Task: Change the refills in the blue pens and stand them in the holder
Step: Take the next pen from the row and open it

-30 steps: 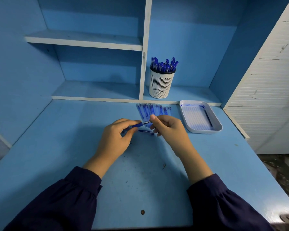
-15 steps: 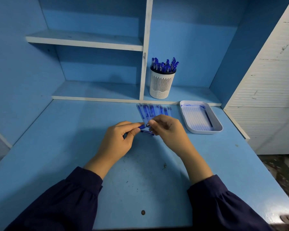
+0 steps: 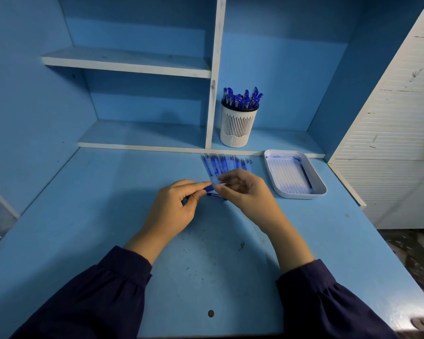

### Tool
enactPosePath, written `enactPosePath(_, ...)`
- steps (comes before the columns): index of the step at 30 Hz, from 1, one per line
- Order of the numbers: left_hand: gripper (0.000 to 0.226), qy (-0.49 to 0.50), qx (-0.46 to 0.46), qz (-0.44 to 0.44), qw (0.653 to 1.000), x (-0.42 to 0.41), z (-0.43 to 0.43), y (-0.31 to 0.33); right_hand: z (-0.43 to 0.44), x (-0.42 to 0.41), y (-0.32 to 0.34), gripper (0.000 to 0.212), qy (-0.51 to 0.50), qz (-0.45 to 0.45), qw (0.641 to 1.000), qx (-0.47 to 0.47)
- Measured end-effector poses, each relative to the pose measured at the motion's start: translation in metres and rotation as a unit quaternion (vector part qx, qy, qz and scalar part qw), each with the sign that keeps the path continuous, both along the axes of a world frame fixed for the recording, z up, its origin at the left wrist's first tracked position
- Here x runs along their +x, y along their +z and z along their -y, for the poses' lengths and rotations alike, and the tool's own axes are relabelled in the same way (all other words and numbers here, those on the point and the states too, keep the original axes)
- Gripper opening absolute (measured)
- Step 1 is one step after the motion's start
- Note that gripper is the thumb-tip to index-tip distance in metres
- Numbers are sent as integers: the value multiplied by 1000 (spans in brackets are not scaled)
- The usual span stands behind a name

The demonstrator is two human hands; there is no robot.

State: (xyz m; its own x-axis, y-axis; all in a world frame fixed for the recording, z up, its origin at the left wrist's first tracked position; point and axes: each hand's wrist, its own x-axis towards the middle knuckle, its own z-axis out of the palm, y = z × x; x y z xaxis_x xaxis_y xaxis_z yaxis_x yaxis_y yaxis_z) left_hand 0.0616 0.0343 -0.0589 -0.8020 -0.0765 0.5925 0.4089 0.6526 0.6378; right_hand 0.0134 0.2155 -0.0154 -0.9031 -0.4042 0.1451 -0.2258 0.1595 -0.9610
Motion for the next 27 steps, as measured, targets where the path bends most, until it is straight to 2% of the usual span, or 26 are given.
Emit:
enactPosePath(2, 24, 2, 0, 3, 1000, 0, -1, 1, 0, -1, -1, 10, -5, -22, 999, 31)
enactPosePath(6, 25, 3, 2, 3, 1000, 0, 0, 0, -1, 1, 0, 17, 9, 16, 1000, -22)
enactPosePath(10, 24, 3, -6, 3, 1000, 1, -1, 2, -1, 0, 0, 9, 3, 0, 1000, 5)
enactPosePath(18, 23, 7, 13, 10, 1000, 1, -1, 1, -14, -5, 2, 16, -51, 52, 995, -64)
enactPosePath(20, 23, 6, 13, 13, 1000, 2, -1, 2, -20, -8, -2, 13, -61, 35, 997, -24)
enactPosePath(22, 23, 6, 13, 12, 1000, 2, -1, 2, -23, -10, -7, 6, -65, -2, 996, 59)
enactPosePath(24, 23, 6, 13, 11, 1000, 3, -2, 3, -24, -10, -12, 4, -68, -49, 986, 145)
enactPosePath(27, 23, 5, 17, 11, 1000, 2, -2, 3, -24, -11, -16, 2, -56, -84, 970, 221)
